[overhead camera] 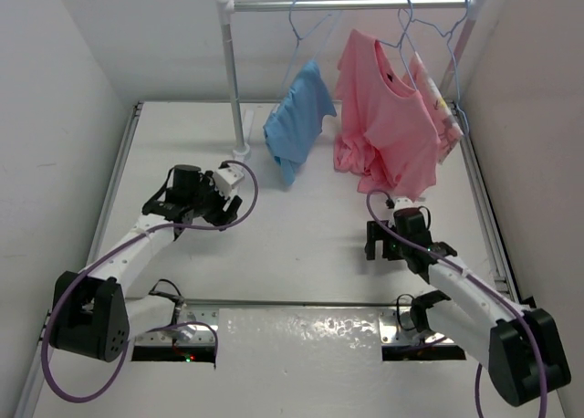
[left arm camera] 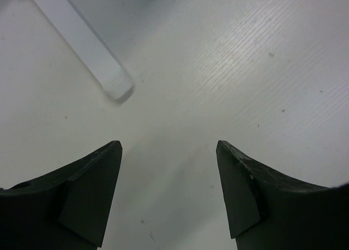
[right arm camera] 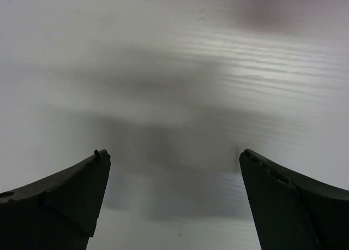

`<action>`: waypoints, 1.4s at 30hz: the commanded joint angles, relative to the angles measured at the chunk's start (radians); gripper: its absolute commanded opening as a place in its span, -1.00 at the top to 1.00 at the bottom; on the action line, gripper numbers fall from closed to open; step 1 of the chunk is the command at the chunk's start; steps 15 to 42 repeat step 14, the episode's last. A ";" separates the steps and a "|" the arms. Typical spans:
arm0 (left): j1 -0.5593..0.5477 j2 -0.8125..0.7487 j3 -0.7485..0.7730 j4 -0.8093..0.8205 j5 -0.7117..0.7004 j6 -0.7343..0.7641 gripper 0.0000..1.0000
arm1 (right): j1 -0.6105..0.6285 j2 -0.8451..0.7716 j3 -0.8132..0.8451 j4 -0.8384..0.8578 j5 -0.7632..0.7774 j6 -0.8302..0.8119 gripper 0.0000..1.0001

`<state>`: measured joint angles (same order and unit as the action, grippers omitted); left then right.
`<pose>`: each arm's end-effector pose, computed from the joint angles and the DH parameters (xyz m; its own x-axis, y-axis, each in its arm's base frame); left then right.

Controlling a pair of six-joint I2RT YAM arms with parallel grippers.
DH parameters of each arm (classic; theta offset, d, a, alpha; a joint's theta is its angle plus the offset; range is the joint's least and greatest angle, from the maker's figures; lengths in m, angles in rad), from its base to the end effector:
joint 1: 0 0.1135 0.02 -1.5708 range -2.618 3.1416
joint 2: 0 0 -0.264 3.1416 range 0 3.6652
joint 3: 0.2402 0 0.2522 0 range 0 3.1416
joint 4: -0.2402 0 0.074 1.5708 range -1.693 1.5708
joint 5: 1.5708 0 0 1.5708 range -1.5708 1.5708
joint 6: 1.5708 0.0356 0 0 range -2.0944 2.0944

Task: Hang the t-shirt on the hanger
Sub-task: Reset both arms

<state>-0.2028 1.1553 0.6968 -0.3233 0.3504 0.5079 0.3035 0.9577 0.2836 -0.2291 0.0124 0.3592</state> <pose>0.2286 -0.0595 0.2247 -0.3949 0.5476 -0.7377 0.7094 0.6920 0.1338 0.1574 0.0488 0.1373 -0.8041 0.1165 -0.5830 -0.0095 0.9780 0.2085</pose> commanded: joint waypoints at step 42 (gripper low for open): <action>0.009 -0.011 -0.079 0.122 -0.005 -0.002 -0.34 | -0.004 -0.278 -0.072 0.030 0.431 0.106 -0.98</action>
